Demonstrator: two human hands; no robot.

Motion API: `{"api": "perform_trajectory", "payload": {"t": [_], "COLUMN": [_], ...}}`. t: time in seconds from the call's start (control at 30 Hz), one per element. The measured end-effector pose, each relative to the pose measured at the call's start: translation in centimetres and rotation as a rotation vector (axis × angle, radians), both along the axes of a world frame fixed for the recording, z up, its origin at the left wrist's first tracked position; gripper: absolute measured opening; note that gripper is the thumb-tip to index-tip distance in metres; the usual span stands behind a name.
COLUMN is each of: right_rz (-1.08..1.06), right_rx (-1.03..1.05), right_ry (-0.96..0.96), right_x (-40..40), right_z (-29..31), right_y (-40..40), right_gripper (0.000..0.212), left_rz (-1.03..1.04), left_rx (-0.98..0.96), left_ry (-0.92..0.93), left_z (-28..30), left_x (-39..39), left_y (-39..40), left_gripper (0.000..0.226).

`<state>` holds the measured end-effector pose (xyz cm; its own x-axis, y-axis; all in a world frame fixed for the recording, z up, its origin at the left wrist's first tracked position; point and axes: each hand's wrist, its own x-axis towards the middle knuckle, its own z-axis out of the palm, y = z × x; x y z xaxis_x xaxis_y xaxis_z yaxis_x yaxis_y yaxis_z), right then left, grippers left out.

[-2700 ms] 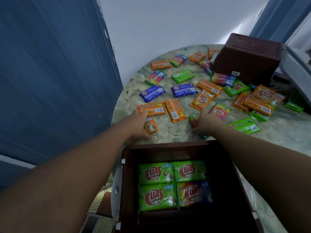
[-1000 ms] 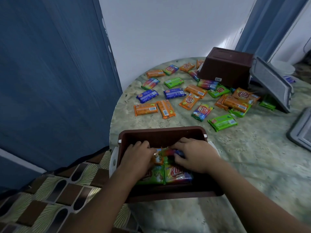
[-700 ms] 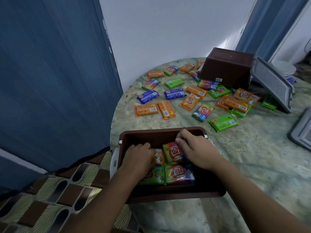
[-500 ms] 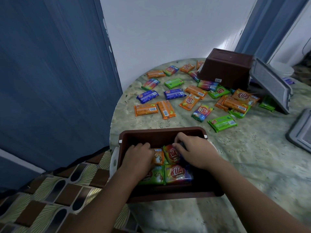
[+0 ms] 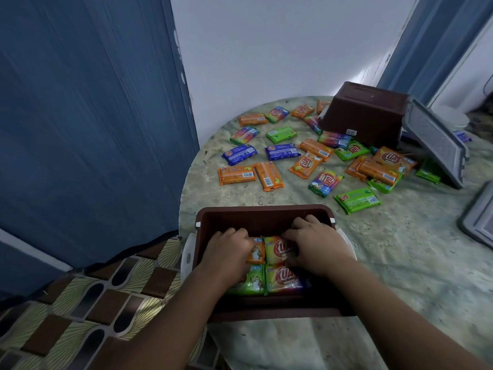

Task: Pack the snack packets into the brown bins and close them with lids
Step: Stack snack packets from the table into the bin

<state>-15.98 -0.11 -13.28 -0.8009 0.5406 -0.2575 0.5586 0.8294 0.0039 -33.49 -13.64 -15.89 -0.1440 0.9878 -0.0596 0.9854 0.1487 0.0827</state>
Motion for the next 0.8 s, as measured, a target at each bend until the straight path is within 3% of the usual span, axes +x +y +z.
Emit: {"api": "perform_trajectory", "payload": {"t": [0.3,0.53,0.6,0.67,0.73,0.8], "right_rz": [0.09,0.094,0.048,-0.008,-0.049,-0.105], "right_rx": [0.055,0.026,0.0,0.012,0.084,0.172], "right_ry": [-0.072,-0.051,0.025,0.189,0.367,0.514], "right_x": [-0.1,-0.1,0.0,0.2,0.4,0.6], "right_z": [-0.2,-0.4,-0.2,0.0,0.0,-0.3], "right_y": [-0.1,-0.2,-0.4,-0.5,-0.5,-0.3], "right_gripper": [0.052,0.05,0.049,0.043,0.035,0.033], "left_rz": [-0.061,-0.046,-0.011,-0.007,0.035,0.119], "left_rx": [0.024,-0.001,0.043,0.235,0.437,0.471], "left_ry": [0.053,-0.004,-0.115,-0.163,-0.095,0.013], "left_z": [-0.4,-0.7,0.0,1.0,2.1,2.9], "left_x": [0.0,-0.2,0.1,0.2,-0.1,-1.1], "left_y": [0.2,0.2,-0.1,-0.3,-0.3,0.1], "left_gripper": [0.036,0.043,0.04,0.026,0.02,0.032]}}
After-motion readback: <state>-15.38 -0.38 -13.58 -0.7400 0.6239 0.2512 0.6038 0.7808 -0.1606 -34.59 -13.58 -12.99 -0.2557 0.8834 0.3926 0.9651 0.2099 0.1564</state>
